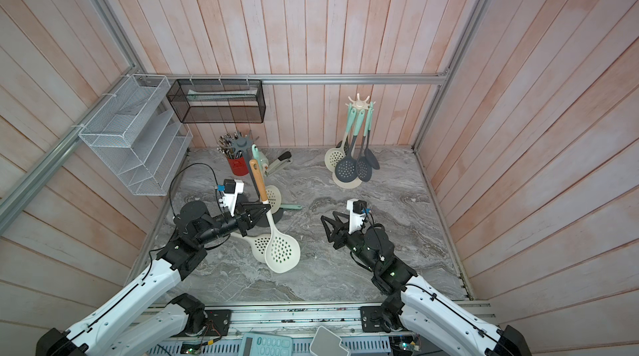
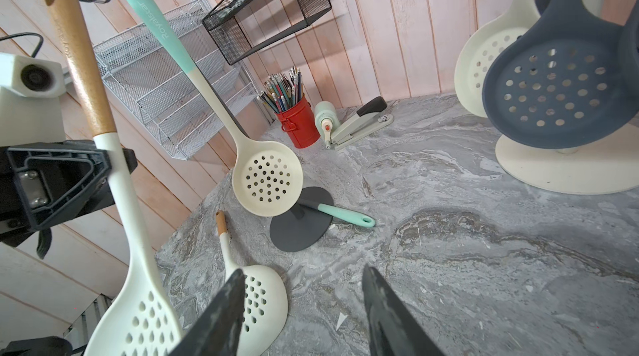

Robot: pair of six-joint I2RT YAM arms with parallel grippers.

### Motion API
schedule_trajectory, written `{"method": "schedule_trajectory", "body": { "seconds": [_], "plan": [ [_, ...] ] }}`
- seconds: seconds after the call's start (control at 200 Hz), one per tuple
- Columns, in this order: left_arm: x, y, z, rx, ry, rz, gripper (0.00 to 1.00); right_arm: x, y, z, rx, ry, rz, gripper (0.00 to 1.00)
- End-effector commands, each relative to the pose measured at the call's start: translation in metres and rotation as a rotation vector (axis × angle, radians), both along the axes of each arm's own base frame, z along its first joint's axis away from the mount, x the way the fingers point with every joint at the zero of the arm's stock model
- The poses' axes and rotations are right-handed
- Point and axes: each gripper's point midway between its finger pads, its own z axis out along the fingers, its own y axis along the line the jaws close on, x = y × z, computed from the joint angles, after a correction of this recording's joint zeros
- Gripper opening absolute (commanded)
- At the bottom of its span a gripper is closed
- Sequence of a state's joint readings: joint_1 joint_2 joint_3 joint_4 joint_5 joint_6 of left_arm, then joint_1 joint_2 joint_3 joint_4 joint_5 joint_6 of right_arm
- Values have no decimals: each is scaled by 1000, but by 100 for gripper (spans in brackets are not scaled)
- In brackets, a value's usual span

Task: Hang the skimmer on the kitchen utensil rack
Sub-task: Pick up the skimmer from the center of the board, then hang the skimmer on the rack.

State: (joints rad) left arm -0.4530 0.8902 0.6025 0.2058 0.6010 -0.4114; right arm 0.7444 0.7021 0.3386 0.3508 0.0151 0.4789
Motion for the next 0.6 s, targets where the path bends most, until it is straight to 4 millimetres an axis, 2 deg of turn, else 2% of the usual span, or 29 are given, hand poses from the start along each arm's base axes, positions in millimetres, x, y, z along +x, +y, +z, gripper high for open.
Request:
{"method": "schedule_trajectory", "body": {
  "seconds": [0.0, 0.32, 0.595],
  "plan": [
    [-8, 0, 25, -11, -77, -47, 6, -3, 10, 26, 10, -75, 42, 56],
    [-8, -2, 35, 9, -130, -80, 6, -10, 40, 32, -89, -137, 109, 59],
    [-1, 4, 40, 9, -151, -59, 6, -17, 55, 40, -138, -199, 148, 62]
  ]
}}
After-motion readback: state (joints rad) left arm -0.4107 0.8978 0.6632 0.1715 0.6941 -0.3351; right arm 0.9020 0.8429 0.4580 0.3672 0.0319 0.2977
